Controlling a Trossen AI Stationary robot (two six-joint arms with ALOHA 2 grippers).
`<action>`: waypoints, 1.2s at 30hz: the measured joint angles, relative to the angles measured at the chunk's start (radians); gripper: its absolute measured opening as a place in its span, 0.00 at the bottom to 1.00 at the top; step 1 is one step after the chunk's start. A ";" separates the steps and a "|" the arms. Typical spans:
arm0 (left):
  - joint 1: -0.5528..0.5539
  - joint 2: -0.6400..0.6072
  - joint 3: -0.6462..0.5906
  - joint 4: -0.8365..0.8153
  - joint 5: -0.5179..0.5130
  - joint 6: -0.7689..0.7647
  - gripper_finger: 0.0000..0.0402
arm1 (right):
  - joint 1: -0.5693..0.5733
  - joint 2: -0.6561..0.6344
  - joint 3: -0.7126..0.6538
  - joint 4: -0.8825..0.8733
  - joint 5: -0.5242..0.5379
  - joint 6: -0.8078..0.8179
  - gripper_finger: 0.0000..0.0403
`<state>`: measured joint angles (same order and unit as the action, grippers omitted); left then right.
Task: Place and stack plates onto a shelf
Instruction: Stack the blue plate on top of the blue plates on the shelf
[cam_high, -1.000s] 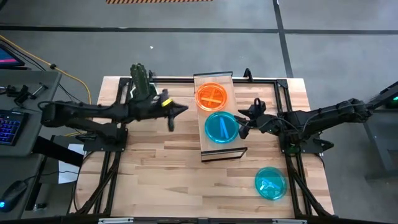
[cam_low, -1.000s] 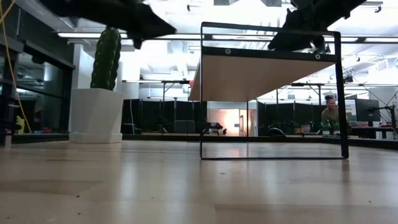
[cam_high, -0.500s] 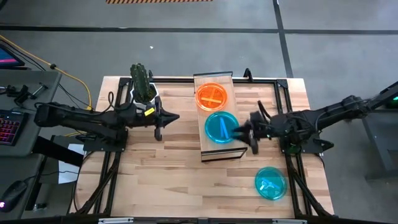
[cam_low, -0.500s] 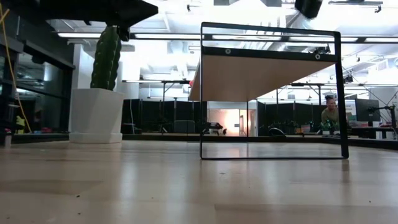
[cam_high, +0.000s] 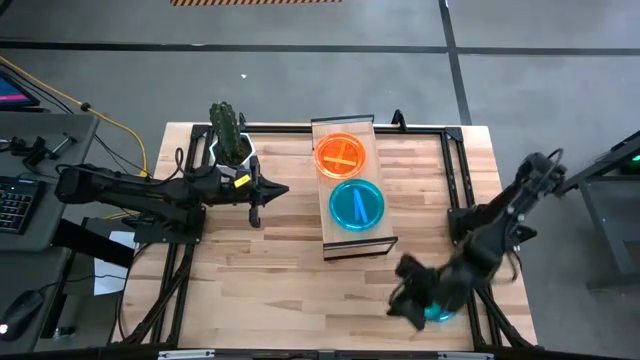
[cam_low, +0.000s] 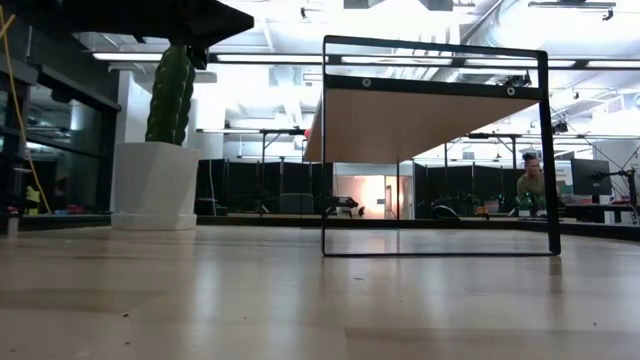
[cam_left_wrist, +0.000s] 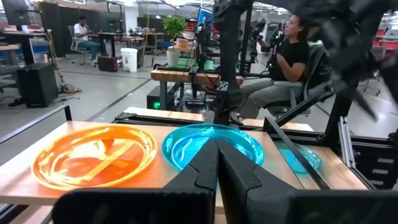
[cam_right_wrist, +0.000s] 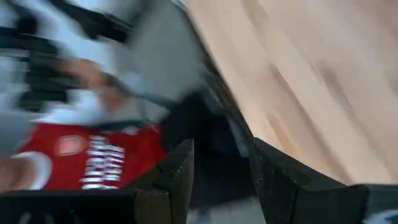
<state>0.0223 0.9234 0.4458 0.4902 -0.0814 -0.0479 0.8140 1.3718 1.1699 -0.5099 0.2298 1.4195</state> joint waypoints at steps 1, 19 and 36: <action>0.000 0.000 0.000 0.000 0.000 0.000 0.00 | 0.017 0.042 0.038 -0.074 -0.019 0.079 0.34; 0.000 0.000 0.000 0.001 0.000 0.000 0.00 | 0.066 0.493 0.110 -0.426 -0.386 0.419 0.34; 0.000 0.000 0.000 0.000 0.000 0.000 0.00 | 0.015 0.522 0.090 -0.483 -0.395 0.457 0.34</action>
<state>0.0227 0.9234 0.4458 0.4904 -0.0811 -0.0483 0.8291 1.8935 1.2598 -0.9928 -0.1652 1.8768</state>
